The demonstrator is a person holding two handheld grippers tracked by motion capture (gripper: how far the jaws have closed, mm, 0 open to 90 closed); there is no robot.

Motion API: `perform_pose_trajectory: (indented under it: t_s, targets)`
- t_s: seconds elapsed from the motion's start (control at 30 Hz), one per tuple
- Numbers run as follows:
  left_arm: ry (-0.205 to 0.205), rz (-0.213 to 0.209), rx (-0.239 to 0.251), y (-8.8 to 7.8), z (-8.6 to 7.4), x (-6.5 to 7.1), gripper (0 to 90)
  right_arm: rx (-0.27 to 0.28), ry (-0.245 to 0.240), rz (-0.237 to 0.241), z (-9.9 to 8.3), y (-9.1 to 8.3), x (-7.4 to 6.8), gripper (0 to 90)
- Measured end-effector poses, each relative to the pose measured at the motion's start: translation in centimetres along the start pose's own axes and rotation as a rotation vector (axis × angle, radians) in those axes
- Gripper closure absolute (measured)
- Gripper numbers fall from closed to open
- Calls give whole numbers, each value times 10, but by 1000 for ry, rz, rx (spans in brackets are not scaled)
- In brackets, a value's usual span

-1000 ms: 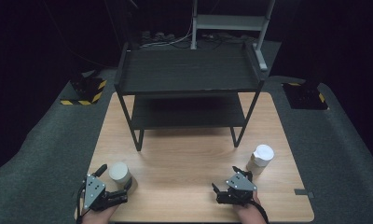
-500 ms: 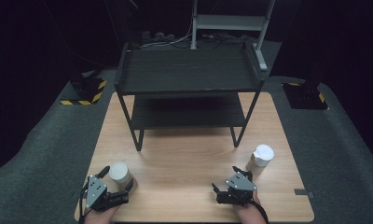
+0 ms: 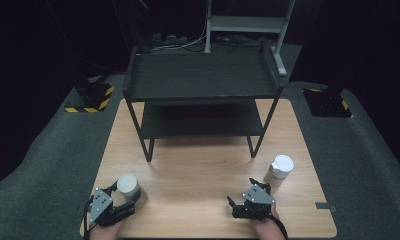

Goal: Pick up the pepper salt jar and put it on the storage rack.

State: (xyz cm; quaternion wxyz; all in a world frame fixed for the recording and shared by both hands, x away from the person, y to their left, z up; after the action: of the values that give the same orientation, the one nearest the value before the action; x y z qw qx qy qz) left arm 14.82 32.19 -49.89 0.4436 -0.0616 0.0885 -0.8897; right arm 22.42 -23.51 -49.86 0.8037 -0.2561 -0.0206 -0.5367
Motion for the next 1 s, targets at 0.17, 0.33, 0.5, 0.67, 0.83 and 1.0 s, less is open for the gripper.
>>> perform_pose_trajectory:
  t_s: [0.17, 0.33, 0.5, 0.67, 0.83, 1.0]
  targets:
    - [1, -9, 2, 0, 0, -1, 300, 0, 0, 0, 0, 0, 0, 0]
    - [5, -15, 3, 1, 0, -1, 338, 0, 0, 1, 0, 0, 0, 0]
    - [3, -14, -2, 0, 2, -1, 343, 0, -1, 2, 0, 0, 0, 0]
    - [-2, -6, -8, 1, 4, 2, 346, 1, -2, 3, 0, 0, 0, 0]
    - [1, -9, -6, 2, 10, 6, 346, 1, 0, 4, 0, 0, 1, 0]
    - [7, -15, 13, 1, 14, 10, 346, 2, -1, 5, 0, 0, 1, 0]
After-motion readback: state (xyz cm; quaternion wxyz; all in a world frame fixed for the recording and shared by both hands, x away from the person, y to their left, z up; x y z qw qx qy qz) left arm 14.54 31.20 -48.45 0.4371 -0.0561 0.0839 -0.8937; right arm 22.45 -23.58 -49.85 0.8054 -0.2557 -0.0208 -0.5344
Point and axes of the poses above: each handheld gripper's, and its own axes: y roughly forward along the jaws, z roughly out of its top, x roughly to its right, the point moved 2 cm from there along y, roughly forward along the jaws, and after that the axes turned 13 degrees about -z, right-handed, at the moved point
